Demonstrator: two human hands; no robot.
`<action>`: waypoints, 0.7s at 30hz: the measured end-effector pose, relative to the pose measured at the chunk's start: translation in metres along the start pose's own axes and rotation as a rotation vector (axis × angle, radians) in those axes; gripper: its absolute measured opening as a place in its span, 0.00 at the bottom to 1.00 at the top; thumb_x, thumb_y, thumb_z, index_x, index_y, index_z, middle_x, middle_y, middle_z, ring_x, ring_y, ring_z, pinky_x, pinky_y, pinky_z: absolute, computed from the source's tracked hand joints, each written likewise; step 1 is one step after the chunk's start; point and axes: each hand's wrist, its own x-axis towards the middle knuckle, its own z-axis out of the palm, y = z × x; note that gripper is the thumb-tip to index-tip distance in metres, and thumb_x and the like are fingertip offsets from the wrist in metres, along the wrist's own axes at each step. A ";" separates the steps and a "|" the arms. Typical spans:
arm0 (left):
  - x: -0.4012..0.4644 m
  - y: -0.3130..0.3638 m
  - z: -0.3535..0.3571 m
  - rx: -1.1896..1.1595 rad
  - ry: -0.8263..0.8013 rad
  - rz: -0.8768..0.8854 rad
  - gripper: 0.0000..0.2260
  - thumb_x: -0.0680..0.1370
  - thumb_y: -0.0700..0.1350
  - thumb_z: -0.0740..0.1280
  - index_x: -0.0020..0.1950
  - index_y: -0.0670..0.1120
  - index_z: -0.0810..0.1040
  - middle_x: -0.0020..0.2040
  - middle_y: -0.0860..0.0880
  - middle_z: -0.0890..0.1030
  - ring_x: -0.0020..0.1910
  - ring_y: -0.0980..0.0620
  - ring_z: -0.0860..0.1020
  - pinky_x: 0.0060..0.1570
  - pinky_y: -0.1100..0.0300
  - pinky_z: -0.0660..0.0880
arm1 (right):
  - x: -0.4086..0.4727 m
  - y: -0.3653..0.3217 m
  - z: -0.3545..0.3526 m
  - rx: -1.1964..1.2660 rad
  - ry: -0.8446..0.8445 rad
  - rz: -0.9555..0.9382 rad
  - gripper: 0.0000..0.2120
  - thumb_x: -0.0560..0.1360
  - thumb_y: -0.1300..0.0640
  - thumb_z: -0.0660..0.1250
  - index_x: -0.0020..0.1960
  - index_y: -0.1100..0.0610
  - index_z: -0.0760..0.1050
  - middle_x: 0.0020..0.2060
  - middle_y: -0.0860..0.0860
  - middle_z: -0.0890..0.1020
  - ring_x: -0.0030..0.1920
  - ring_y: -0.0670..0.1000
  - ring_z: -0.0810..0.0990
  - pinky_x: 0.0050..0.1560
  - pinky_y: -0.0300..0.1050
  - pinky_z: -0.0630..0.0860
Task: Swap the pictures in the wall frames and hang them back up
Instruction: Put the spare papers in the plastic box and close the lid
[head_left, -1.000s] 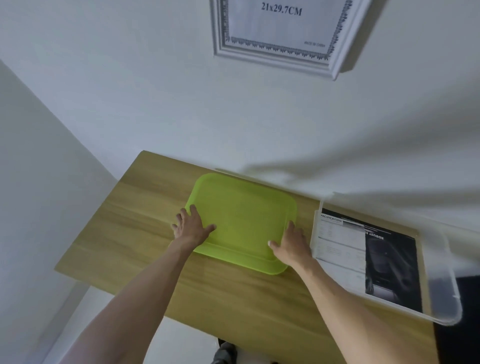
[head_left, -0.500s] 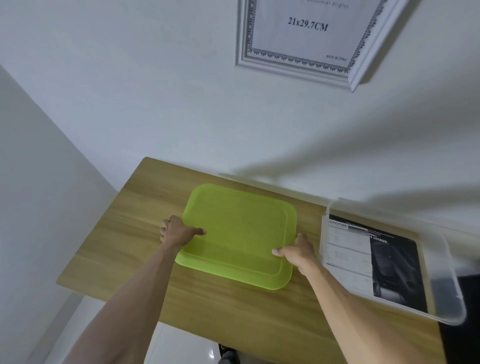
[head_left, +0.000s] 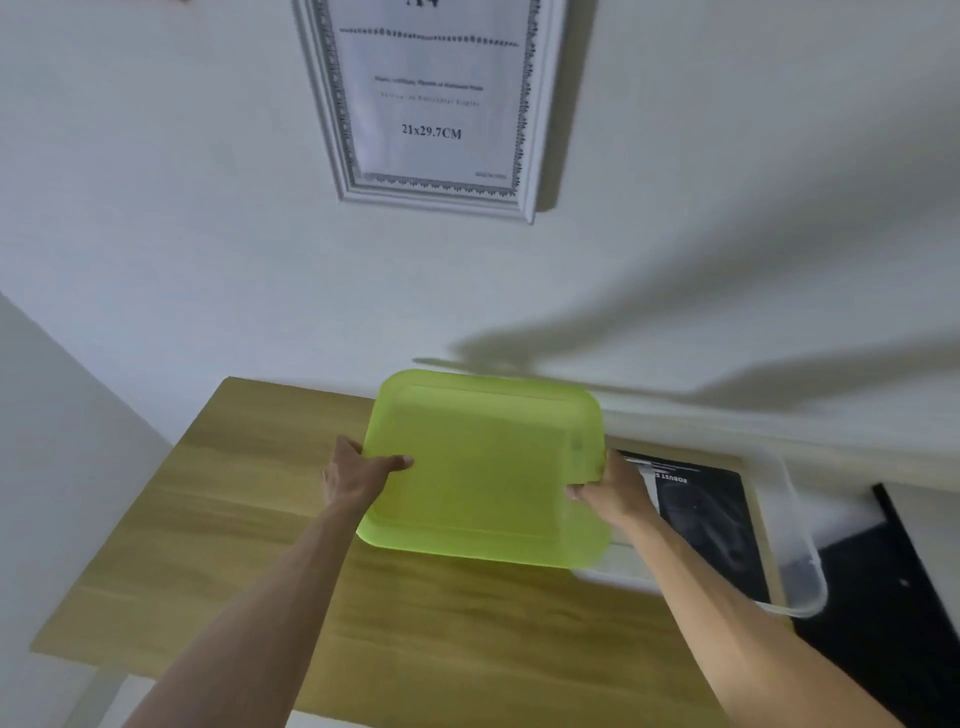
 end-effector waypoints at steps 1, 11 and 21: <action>-0.009 0.012 0.012 0.001 -0.012 0.014 0.32 0.61 0.56 0.81 0.55 0.44 0.68 0.50 0.46 0.75 0.53 0.42 0.74 0.48 0.50 0.73 | -0.003 0.010 -0.016 0.000 0.022 -0.015 0.21 0.66 0.58 0.79 0.56 0.55 0.78 0.49 0.48 0.83 0.50 0.48 0.81 0.38 0.36 0.71; -0.115 0.086 0.141 0.128 -0.126 0.098 0.32 0.61 0.59 0.80 0.53 0.44 0.69 0.46 0.47 0.75 0.51 0.43 0.74 0.45 0.52 0.72 | -0.014 0.136 -0.144 0.039 0.109 0.103 0.21 0.71 0.63 0.74 0.62 0.54 0.75 0.51 0.50 0.83 0.43 0.48 0.79 0.34 0.31 0.71; -0.158 0.100 0.208 0.250 -0.138 0.124 0.29 0.67 0.55 0.78 0.57 0.40 0.72 0.55 0.42 0.79 0.55 0.40 0.76 0.44 0.53 0.69 | 0.000 0.206 -0.179 -0.038 0.130 0.156 0.13 0.71 0.61 0.72 0.54 0.58 0.74 0.46 0.53 0.82 0.39 0.47 0.78 0.33 0.38 0.73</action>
